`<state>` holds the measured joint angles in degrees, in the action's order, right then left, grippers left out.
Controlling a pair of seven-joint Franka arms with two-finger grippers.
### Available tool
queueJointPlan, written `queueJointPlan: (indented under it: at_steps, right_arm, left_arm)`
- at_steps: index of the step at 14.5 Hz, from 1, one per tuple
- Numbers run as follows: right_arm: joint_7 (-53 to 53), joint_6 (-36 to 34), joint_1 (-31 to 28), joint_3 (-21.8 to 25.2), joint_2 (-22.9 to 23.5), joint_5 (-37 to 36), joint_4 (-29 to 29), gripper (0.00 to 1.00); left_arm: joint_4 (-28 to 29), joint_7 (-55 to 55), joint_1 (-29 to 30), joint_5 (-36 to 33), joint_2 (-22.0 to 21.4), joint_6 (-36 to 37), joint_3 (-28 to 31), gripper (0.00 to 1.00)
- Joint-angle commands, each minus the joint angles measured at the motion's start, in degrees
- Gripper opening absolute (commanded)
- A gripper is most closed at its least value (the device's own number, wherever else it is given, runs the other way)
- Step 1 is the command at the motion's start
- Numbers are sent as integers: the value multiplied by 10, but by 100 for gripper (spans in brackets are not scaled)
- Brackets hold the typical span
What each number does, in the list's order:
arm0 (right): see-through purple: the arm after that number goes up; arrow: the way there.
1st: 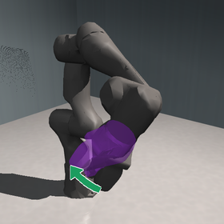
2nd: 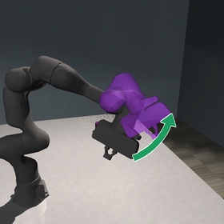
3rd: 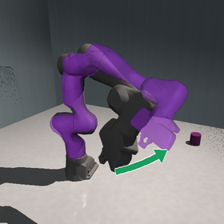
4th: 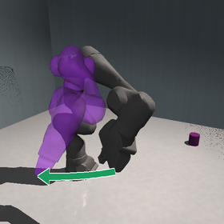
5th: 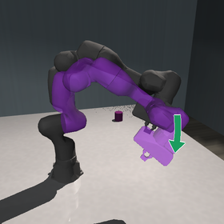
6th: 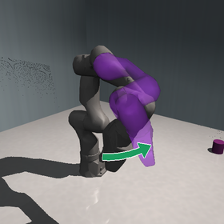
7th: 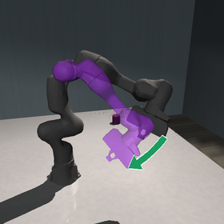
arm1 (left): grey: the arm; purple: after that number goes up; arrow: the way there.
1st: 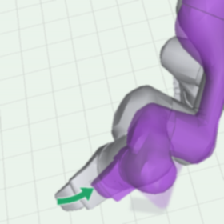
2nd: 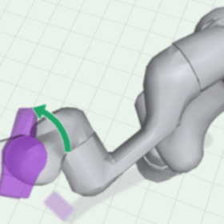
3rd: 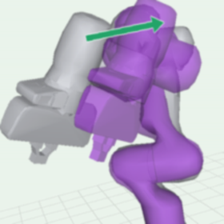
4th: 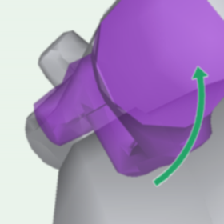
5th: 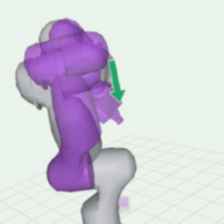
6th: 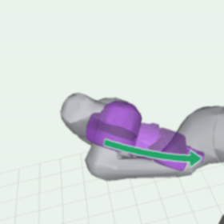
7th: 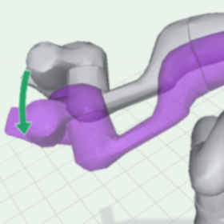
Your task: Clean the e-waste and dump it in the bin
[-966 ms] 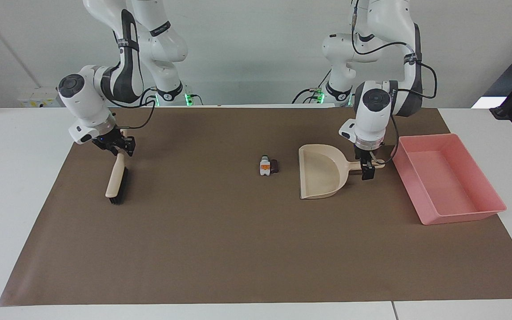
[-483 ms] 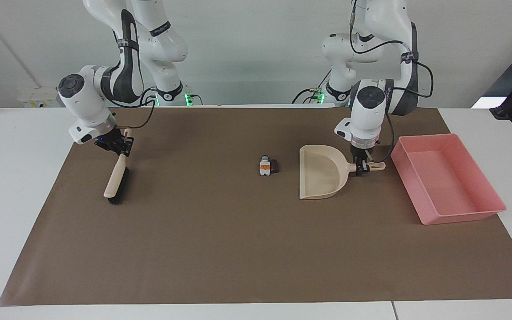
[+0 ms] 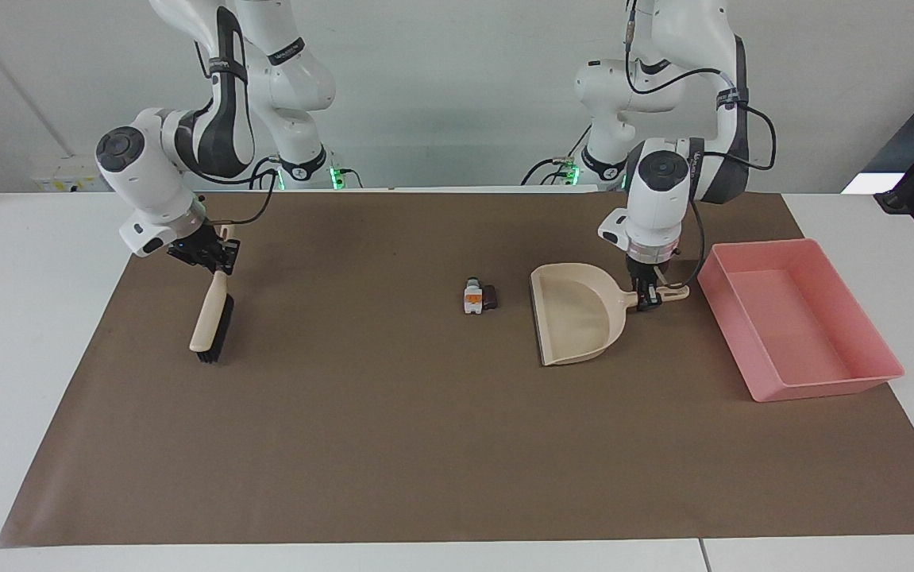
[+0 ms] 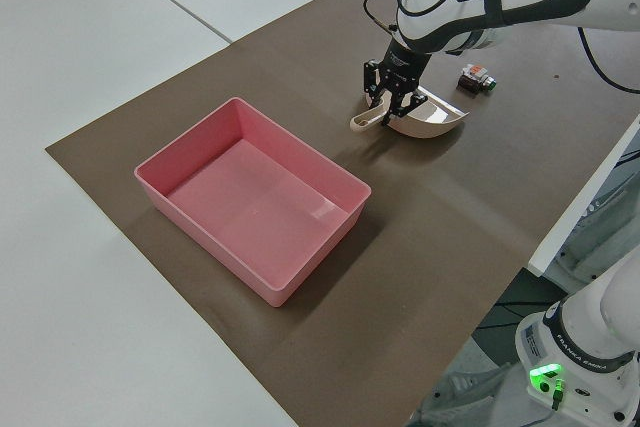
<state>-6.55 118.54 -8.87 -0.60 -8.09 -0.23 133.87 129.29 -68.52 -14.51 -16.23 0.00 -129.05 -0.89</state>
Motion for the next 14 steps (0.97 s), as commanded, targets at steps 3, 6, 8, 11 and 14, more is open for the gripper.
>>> queueJointPlan:
  at_steps: [3, 6, 8, 11, 14]
  right_arm:
    - [60, -81, 123, -6, -3, -6, -53, 0]
    - [175, -85, 248, -6, -4, -39, -53, 0]
    - [243, -78, 318, -6, 4, -44, -50, 0]
    - [330, -77, 419, -10, 12, -39, -50, 0]
    - [377, -60, 468, -10, 33, -37, -50, 0]
  left_arm:
    - [-21, -27, -6, -8, -14, 42, 6, 0]
    - [-15, -25, -23, -9, -10, 43, 5, 0]
    - [-14, -22, -32, -9, -7, 43, 5, 0]
    - [-11, 6, -53, -27, 1, 42, 5, 0]
    - [7, 29, -70, -41, 1, 36, 5, 0]
